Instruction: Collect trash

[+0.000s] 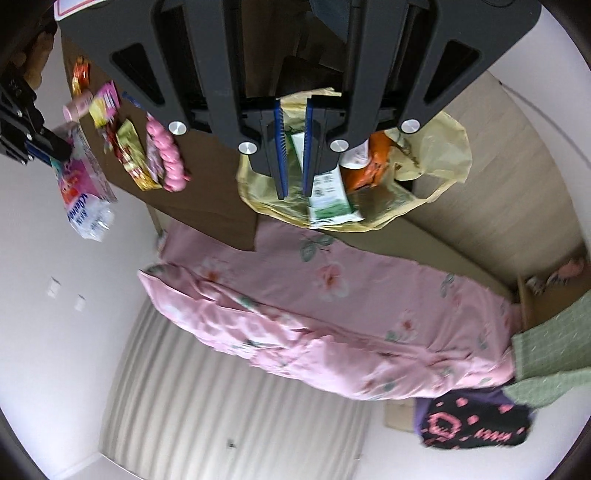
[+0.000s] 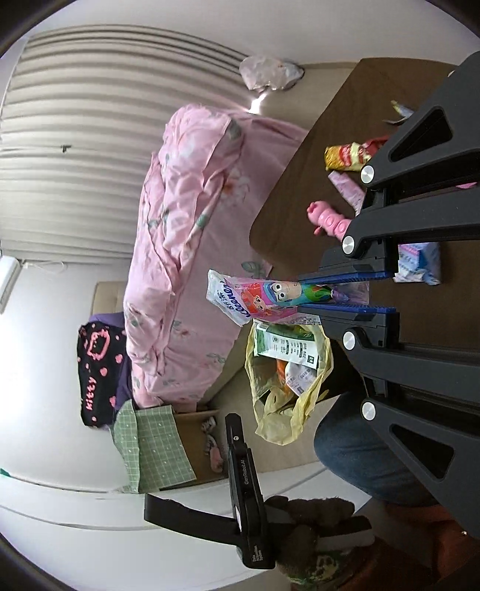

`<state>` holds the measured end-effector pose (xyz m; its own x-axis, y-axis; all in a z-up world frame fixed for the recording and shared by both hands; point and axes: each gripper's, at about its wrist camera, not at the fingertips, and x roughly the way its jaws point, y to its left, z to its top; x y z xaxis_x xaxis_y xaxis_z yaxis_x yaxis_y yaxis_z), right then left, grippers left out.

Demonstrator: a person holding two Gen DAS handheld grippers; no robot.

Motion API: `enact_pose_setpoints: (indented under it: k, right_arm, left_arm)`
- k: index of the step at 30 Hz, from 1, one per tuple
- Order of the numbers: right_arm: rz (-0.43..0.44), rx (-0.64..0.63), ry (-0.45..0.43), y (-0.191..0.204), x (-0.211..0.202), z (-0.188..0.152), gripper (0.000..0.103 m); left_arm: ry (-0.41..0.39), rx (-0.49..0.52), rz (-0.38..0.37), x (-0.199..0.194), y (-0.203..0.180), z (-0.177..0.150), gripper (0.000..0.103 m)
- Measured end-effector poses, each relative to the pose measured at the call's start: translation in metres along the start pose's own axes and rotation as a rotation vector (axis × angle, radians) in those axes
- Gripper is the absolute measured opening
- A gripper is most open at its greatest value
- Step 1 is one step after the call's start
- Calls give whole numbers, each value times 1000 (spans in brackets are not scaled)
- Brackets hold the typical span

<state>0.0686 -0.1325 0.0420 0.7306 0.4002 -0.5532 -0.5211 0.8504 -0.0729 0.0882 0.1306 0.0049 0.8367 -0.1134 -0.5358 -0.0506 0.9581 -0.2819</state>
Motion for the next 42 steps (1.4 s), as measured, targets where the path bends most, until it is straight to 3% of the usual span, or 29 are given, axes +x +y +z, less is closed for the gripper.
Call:
enact_pose_setpoints:
  k: [6,9,13,16,20,25,31,33,34,36,37,40,42]
  right_arm:
    - [21,9,44,-19,47,13,10]
    - [50,7,79,-25,75,18,10]
    - [124,4,139,-24,118,26,10]
    - [190,6,195,-17,153,32,10]
    - [238,-20,253,0,195,38,10]
    - [233,-28,253,5,205,36,10]
    - [106,17,151,-41,150,35,10]
    - [26,36,109,-62,122,29,10]
    - [0,42,97,-68,113,26,10]
    - [-51,68,72,-84,91,17,10]
    - [-75,89,60,-92,79,11,10]
    - [-141,144,41,-111,49,-10,11]
    - [-171,176,35,-121,31,-24,11]
  left_arm:
    - [-33,-59,49,45,16,-2,8]
    - [36,-40,55,85,15,-6,8]
    - [212,-16,146,129,23,-27,8]
    - [279,25,190,138,26,-49,8]
    - [301,3,169,137,35,-61,7]
    - [264,-42,83,126,34,-55,7]
    - [208,-59,-35,109,20,-42,9]
    - [180,-45,-80,102,9,-39,17]
    - [156,-40,-125,96,2,-36,28]
    - [124,-28,-249,86,-16,-34,45]
    - [126,2,-350,81,-32,-34,52]
    - [216,137,-525,77,-80,-44,59]
    - [261,234,-562,74,-108,-58,60]
